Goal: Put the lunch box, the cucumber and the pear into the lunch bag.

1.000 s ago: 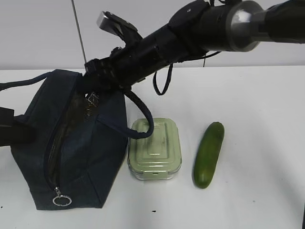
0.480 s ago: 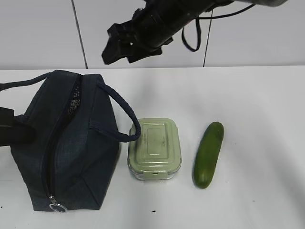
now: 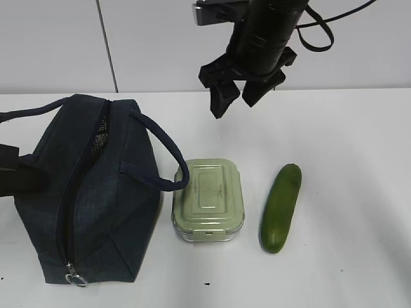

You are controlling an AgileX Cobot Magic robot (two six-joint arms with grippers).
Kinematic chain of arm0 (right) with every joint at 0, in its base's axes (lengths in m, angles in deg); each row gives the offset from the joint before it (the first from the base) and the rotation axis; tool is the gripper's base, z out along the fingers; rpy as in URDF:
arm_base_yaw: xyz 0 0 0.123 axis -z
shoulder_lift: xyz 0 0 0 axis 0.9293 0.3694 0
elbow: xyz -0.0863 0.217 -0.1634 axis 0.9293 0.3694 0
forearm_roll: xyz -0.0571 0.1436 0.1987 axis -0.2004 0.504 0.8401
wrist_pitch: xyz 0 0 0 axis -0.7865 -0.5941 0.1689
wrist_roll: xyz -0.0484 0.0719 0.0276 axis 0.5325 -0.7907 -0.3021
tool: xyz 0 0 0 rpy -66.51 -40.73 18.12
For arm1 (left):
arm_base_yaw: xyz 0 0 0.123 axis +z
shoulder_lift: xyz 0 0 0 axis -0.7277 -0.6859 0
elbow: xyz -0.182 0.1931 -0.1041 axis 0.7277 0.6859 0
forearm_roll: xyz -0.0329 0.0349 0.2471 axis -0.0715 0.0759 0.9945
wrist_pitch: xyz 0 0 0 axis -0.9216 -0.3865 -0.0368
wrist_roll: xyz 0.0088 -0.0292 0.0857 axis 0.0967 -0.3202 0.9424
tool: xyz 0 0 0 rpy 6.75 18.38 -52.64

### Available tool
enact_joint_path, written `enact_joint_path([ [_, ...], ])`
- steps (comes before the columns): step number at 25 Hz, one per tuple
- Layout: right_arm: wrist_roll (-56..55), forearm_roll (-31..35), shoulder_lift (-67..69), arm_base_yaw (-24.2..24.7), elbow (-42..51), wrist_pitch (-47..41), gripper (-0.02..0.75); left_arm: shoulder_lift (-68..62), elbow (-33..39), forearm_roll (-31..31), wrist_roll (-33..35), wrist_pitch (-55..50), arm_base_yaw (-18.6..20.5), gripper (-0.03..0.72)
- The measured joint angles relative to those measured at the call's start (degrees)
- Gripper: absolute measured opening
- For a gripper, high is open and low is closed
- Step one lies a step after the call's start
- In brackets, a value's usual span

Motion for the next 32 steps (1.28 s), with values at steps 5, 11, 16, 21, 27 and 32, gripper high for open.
enact_joint_path([
  [5,-11.14,-8.21,0.00,0.00,0.00,-0.58,0.542,0.00,0.00,0.00,0.00,0.00,0.00,-0.015],
  [11,-17.45,-11.08,-0.14,0.00,4.55,-0.69,0.496,0.00,0.00,0.00,0.00,0.00,0.00,-0.015],
  [16,-22.35,-13.35,-0.14,0.00,11.86,-0.69,0.472,0.00,0.00,0.00,0.00,0.00,0.00,-0.015],
  [21,-27.00,-14.10,-0.14,0.00,16.04,-0.46,0.438,0.00,0.00,0.00,0.00,0.00,0.00,-0.015],
  [27,-34.90,-13.01,-0.14,0.00,17.63,-0.24,0.370,0.00,0.00,0.00,0.00,0.00,0.01,-0.015],
  [32,-42.44,-13.11,-0.14,0.00,17.76,-0.24,0.327,0.00,0.00,0.00,0.00,0.00,0.05,-0.015],
])
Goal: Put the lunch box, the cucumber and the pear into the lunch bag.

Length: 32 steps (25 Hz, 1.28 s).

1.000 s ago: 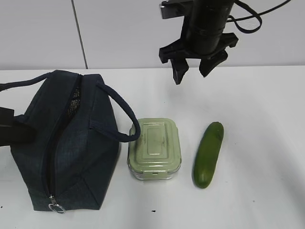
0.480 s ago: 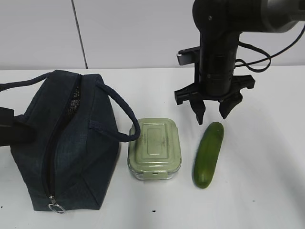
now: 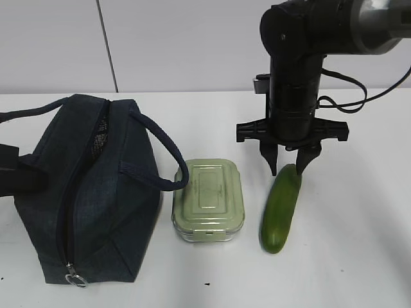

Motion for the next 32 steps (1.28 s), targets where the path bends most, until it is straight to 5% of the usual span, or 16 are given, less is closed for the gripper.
enact_joint_path([
  [21,-0.29,-1.83,0.00,0.00,0.00,0.00,0.317,0.00,0.00,0.00,0.00,0.05,0.00,-0.015],
  [28,-0.29,-2.08,0.51,0.00,0.00,0.00,0.561,0.00,0.00,0.00,0.00,0.05,0.00,-0.015],
  [32,-0.29,-2.59,3.56,0.00,0.00,0.13,0.565,0.00,0.00,0.00,0.00,0.11,0.00,-0.015],
])
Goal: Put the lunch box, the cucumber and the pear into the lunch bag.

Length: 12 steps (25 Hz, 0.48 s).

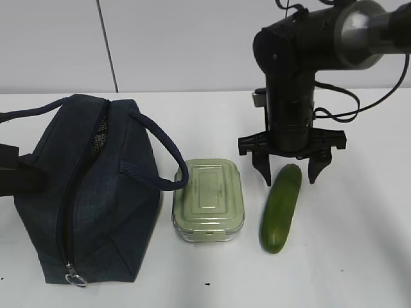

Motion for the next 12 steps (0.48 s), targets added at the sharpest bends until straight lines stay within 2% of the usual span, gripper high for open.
enact_joint_path([
  [12,0.00,-0.83,6.37,0.00,0.00,0.31,0.480,0.00,0.00,0.05,0.00,-0.11,0.00,-0.015],
])
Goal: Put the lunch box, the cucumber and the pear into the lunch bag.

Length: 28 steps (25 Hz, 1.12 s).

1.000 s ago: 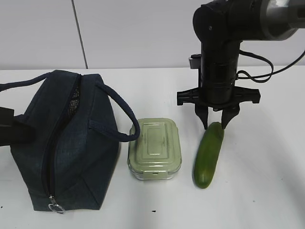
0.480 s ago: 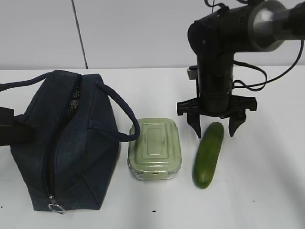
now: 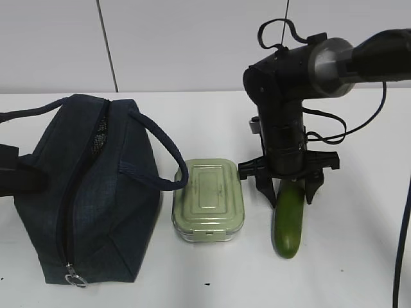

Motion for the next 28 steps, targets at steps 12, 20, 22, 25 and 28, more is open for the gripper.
enact_joint_path([
  [12,0.42,-2.50,0.56,0.00,0.00,0.22,0.361,0.00,0.00,0.00,0.00,-0.07,0.00,-0.015],
  [20,1.74,-5.23,-0.69,0.00,-4.90,0.22,0.359,0.00,0.00,0.00,0.00,-0.07,0.00,-0.015],
  [22,1.92,-6.06,-2.23,0.00,-6.82,0.22,0.359,0.00,0.00,0.00,0.00,-0.07,0.00,-0.015],
  [25,2.49,-6.29,-4.48,0.00,-9.74,0.11,0.359,0.00,0.00,0.04,0.00,-0.07,0.00,-0.015],
  [28,3.69,-6.29,-6.92,-0.53,-12.65,-0.21,0.359,0.00,0.00,0.04,0.00,-0.07,0.00,-0.015],
])
